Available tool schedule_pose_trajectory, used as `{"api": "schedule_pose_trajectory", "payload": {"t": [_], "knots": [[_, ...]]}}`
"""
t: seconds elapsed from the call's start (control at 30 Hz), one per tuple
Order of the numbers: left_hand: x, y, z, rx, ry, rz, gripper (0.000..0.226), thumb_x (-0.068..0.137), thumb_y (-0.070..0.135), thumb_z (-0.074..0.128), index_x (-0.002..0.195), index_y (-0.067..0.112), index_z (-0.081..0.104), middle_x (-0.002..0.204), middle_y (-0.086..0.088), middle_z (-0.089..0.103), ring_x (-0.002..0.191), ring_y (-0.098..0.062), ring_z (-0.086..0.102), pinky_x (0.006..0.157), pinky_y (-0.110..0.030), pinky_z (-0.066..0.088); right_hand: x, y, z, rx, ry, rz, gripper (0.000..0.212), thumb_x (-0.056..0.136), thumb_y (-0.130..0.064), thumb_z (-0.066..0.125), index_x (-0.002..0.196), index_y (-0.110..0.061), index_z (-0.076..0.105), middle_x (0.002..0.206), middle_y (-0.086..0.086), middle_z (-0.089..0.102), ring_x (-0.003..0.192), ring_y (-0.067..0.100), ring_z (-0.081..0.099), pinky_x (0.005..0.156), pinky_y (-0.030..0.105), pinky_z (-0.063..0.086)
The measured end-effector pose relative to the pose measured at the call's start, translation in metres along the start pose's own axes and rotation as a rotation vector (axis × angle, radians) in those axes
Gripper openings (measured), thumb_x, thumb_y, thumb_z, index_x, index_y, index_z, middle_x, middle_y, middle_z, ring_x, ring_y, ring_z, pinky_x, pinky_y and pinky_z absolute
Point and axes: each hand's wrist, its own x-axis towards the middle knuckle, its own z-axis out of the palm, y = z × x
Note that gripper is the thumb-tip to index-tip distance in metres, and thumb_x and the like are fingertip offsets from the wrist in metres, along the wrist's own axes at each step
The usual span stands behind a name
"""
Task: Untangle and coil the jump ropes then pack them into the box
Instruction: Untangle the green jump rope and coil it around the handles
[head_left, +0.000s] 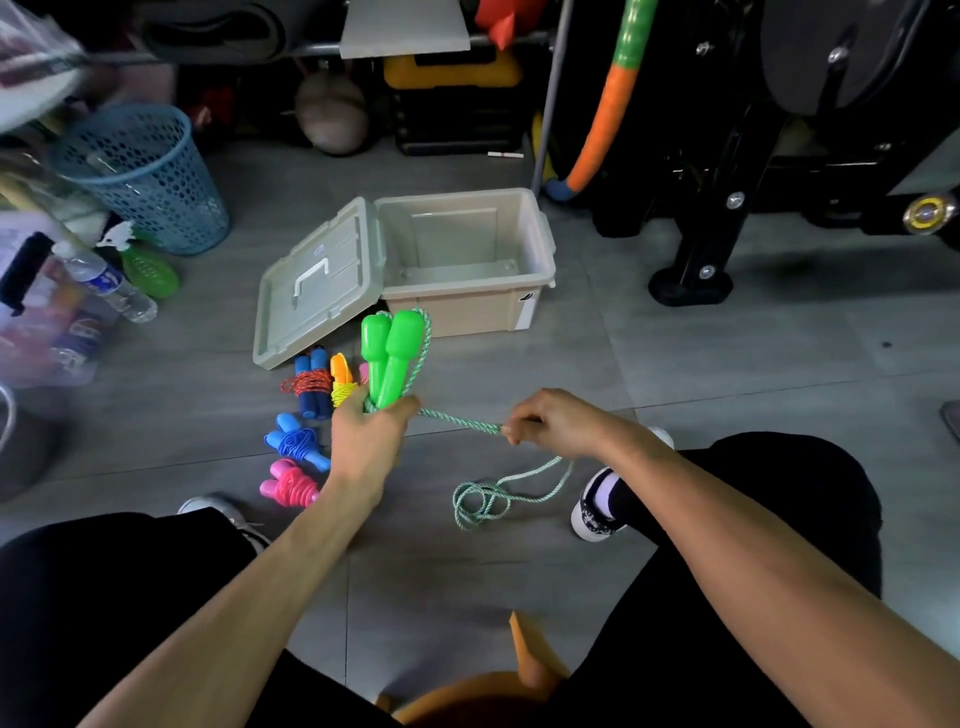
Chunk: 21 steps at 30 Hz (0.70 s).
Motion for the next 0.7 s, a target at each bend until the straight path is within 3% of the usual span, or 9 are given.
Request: {"api": "schedule_pose_trajectory", "payload": {"t": [0.1, 0.17, 0.23, 0.33, 0.47, 0.6, 0.7], "knots": [[0.004, -0.001, -0.002, 0.137, -0.017, -0.026, 0.037, 0.073, 0.053, 0.076, 0.073, 0.02, 0.061, 0.048, 0.012, 0.045, 0.044, -0.013, 0.038, 0.05, -0.026, 0.031, -0.008, -0.011, 0.01, -0.069, -0.05, 0.023, 0.033, 0.098, -0.033, 0.055, 0.08, -0.008, 0.068, 0.08, 0.007, 0.068, 0.069, 0.021, 0.06, 0.064, 0.03, 0.046], [0.006, -0.005, -0.002, 0.365, 0.018, 0.054, 0.049, 0.082, 0.065, 0.059, 0.09, 0.017, 0.068, 0.068, 0.008, 0.063, 0.064, -0.015, 0.059, 0.065, -0.028, 0.04, -0.015, -0.023, 0.015, -0.136, -0.064, -0.005, 0.038, 0.098, -0.035, 0.053, 0.069, -0.011, 0.059, 0.07, 0.008, 0.063, 0.064, 0.023, 0.055, 0.062, 0.034, 0.044], [0.007, -0.009, -0.002, 0.596, 0.059, 0.12, 0.062, 0.094, 0.063, 0.034, 0.112, 0.014, 0.067, 0.096, -0.011, 0.068, 0.094, -0.032, 0.062, 0.078, -0.033, 0.041, -0.021, -0.038, 0.019, -0.172, -0.072, -0.06, 0.038, 0.098, -0.034, 0.052, 0.064, -0.016, 0.05, 0.06, -0.002, 0.054, 0.059, 0.019, 0.049, 0.061, 0.035, 0.041], [0.009, -0.019, -0.001, 0.85, 0.044, 0.106, 0.062, 0.102, 0.049, 0.016, 0.119, 0.009, 0.06, 0.112, -0.026, 0.063, 0.104, -0.045, 0.057, 0.085, -0.044, 0.041, -0.03, -0.062, 0.023, -0.206, -0.091, -0.177, 0.033, 0.097, -0.028, 0.049, 0.065, -0.019, 0.045, 0.059, -0.004, 0.049, 0.059, 0.018, 0.046, 0.057, 0.035, 0.035], [-0.002, -0.033, 0.005, 1.047, -0.111, 0.243, 0.06, 0.1, 0.052, 0.014, 0.105, 0.013, 0.058, 0.102, -0.027, 0.065, 0.097, -0.046, 0.061, 0.082, -0.048, 0.049, -0.024, -0.072, 0.009, -0.161, -0.006, -0.237, 0.026, 0.096, -0.025, 0.049, 0.071, -0.019, 0.049, 0.066, -0.001, 0.052, 0.065, 0.024, 0.049, 0.062, 0.039, 0.041], [-0.021, -0.037, 0.016, 0.964, -0.28, 0.486, 0.057, 0.097, 0.053, 0.013, 0.084, 0.016, 0.054, 0.084, -0.023, 0.067, 0.085, -0.047, 0.06, 0.069, -0.047, 0.049, -0.008, -0.052, -0.016, -0.164, 0.099, -0.194, 0.021, 0.096, -0.027, 0.052, 0.089, -0.013, 0.065, 0.084, 0.009, 0.068, 0.078, 0.026, 0.058, 0.073, 0.04, 0.047], [-0.03, -0.033, 0.015, 0.91, -0.396, 0.574, 0.057, 0.089, 0.068, 0.005, 0.075, 0.025, 0.038, 0.069, -0.018, 0.062, 0.072, -0.046, 0.058, 0.059, -0.046, 0.046, 0.0, -0.042, -0.019, -0.141, 0.098, -0.171, 0.018, 0.094, -0.029, 0.057, 0.09, -0.016, 0.068, 0.086, 0.006, 0.069, 0.079, 0.023, 0.06, 0.076, 0.041, 0.049]]}}
